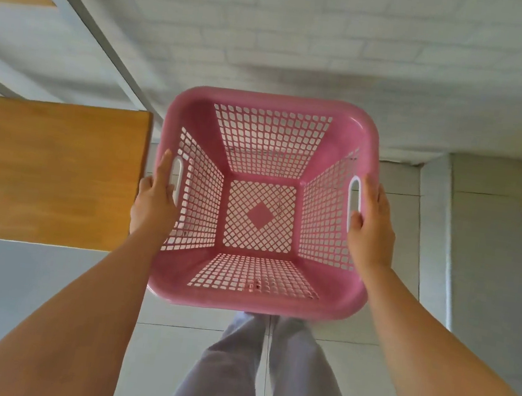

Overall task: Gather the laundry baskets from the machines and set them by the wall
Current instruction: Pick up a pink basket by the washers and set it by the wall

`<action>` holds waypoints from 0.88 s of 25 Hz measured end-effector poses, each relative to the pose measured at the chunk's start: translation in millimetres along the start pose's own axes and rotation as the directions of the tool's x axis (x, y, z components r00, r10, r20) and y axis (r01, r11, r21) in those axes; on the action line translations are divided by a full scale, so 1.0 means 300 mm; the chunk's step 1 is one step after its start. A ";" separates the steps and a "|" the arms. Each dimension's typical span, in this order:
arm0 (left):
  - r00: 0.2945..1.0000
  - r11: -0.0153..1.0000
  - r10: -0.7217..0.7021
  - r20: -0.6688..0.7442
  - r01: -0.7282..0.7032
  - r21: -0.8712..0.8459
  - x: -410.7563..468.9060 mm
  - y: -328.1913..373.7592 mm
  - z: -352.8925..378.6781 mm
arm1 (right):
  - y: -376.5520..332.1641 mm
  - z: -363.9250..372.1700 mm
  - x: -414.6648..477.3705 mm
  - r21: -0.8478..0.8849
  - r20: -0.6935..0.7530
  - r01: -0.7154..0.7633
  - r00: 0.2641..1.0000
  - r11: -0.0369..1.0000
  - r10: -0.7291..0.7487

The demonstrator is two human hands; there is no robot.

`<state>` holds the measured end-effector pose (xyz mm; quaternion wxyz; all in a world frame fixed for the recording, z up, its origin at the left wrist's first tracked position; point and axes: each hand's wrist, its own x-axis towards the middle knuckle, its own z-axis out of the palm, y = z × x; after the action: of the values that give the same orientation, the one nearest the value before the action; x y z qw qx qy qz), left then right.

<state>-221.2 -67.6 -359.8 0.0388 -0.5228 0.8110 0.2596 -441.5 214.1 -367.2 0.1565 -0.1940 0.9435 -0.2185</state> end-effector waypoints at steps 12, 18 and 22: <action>0.999 0.998 -0.033 0.008 0.033 0.052 0.309 -0.137 0.242 | 0.052 0.400 0.212 0.019 -0.021 0.000 1.000 1.000 0.001; 1.000 0.999 -0.018 0.008 0.018 0.042 0.370 -0.174 0.316 | 0.063 0.462 0.266 -0.009 -0.050 0.036 0.998 0.999 -0.036; 0.999 0.999 0.019 -0.032 -0.018 0.052 0.374 -0.183 0.336 | 0.067 0.461 0.281 -0.047 -0.052 0.050 0.997 0.998 -0.052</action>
<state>-245.0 -131.6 -505.3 0.0366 -0.5183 0.8227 0.2304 -468.7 145.4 -512.8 0.1210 -0.2156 0.9468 -0.2058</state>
